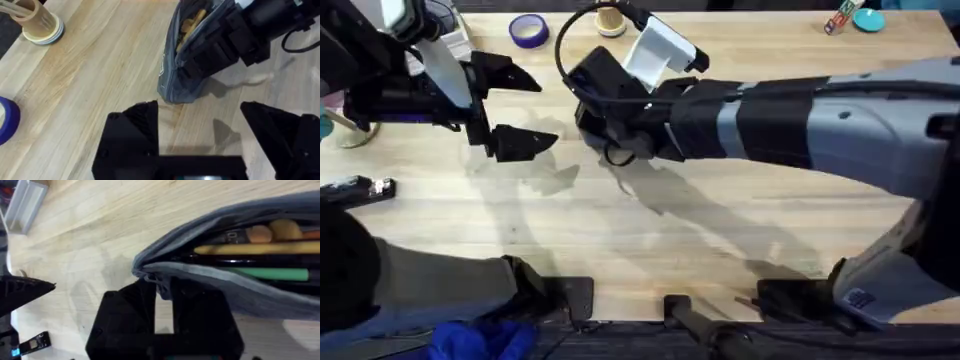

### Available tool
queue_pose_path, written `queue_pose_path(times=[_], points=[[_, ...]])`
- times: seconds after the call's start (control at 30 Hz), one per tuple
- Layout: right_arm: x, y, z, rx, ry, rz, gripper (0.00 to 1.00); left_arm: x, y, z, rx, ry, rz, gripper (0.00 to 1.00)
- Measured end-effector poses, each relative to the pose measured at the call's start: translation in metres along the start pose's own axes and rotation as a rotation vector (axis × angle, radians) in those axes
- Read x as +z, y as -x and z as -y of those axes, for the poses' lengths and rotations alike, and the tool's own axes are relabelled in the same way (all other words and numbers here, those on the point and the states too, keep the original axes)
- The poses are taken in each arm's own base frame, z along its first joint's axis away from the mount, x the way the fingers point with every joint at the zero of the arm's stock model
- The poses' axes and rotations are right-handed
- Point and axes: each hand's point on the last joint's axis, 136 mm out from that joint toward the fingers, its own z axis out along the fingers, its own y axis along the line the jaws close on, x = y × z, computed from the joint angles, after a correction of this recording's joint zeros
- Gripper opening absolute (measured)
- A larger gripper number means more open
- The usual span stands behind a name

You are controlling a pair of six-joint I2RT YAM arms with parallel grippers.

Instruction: Unzip the bag, pick up the pens from the table one at a time and place them inside, then zip the bag closed.

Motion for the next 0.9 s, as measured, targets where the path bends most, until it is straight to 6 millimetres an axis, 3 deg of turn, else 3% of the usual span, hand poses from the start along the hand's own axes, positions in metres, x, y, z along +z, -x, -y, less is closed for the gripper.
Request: queue_pose_path(times=[0.2,0.9], points=[[0.0,0.002,0.001,0.002,-0.001,0.004,0.04,0.0,0.0,0.0,0.0,0.0,0.0,0.993],[-0.007,0.006,-0.014,-0.065,0.057,0.0,0.033,0.0,0.0,0.0,0.0,0.0,0.0,0.993]])
